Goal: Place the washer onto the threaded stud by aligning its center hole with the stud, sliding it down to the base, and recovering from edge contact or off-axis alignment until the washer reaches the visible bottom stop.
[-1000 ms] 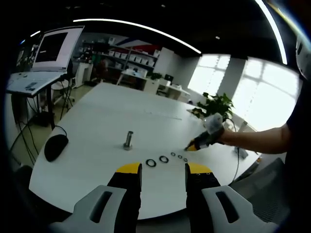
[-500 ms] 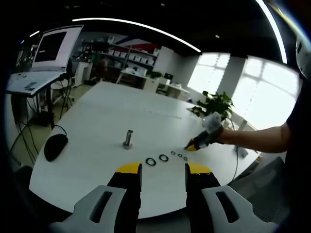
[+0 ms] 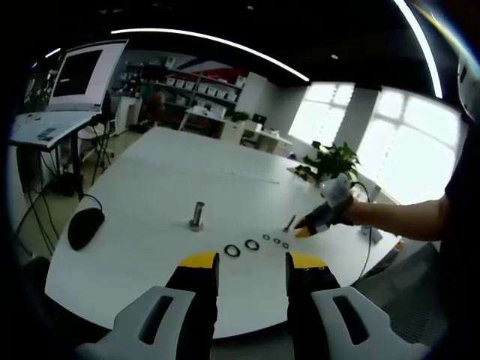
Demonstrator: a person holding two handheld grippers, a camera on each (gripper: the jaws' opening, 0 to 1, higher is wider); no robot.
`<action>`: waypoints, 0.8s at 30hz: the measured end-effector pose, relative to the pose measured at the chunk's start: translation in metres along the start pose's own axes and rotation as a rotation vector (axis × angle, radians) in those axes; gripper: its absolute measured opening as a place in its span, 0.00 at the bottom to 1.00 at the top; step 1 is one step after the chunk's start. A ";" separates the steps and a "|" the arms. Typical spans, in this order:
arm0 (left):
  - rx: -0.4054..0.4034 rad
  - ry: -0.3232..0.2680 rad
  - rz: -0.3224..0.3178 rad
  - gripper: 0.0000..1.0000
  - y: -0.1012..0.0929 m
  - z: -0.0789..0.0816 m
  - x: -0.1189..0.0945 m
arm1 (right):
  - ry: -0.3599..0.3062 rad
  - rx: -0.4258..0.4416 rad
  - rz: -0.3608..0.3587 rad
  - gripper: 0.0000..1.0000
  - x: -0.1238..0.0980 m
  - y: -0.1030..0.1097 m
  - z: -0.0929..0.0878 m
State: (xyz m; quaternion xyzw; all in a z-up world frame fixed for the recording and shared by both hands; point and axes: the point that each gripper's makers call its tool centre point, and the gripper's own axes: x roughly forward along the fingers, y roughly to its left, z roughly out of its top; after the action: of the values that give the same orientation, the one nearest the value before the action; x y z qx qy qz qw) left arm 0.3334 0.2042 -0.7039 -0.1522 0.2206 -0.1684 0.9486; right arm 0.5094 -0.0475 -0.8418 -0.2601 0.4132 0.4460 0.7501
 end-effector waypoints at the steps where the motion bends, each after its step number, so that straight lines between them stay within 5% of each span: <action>1: 0.000 0.000 0.000 0.33 0.000 0.000 0.000 | -0.005 -0.002 0.004 0.23 -0.002 0.003 0.002; 10: 0.002 -0.003 -0.003 0.33 0.000 0.000 0.000 | -0.034 -0.027 0.058 0.23 -0.007 0.028 0.016; 24: 0.003 -0.009 -0.004 0.33 -0.001 0.001 0.000 | 0.017 -0.072 0.107 0.23 0.017 0.044 0.004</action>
State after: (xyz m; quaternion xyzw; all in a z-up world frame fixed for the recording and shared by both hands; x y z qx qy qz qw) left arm 0.3336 0.2041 -0.7023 -0.1520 0.2159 -0.1698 0.9494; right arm 0.4764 -0.0155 -0.8552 -0.2683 0.4164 0.4980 0.7118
